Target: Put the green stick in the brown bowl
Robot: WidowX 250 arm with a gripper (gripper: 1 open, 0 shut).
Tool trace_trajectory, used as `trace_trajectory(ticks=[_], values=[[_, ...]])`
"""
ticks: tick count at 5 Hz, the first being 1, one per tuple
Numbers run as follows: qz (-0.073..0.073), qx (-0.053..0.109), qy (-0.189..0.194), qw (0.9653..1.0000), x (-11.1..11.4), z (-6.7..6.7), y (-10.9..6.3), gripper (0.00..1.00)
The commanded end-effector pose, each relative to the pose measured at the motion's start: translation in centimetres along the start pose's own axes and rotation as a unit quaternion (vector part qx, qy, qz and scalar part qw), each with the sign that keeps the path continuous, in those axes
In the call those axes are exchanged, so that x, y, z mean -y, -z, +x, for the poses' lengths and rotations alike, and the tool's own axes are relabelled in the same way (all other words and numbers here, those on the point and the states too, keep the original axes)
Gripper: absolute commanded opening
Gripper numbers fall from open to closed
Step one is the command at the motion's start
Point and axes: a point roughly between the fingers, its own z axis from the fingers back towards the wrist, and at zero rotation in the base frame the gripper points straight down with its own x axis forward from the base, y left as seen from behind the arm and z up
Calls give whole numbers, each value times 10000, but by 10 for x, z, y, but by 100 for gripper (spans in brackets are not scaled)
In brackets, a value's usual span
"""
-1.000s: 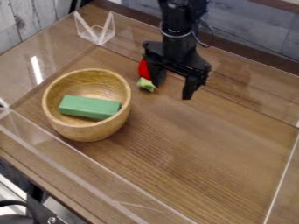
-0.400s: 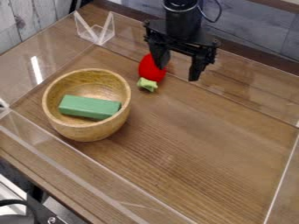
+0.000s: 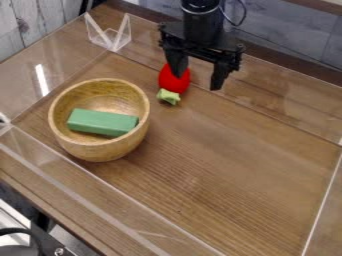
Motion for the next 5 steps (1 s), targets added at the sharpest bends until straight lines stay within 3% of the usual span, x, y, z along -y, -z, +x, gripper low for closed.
trace_trajectory(ticks=[1,2,3,4,5], values=[[-17,117,234,9997,2,4,7,100],[-114,120,409,9990,10,7,10,100],[-112,171,386,9990,7,14,-2,0],[-110,153,299,9994,4,16,-17,100],[-74,156,237,9996,9,18,-31,100]])
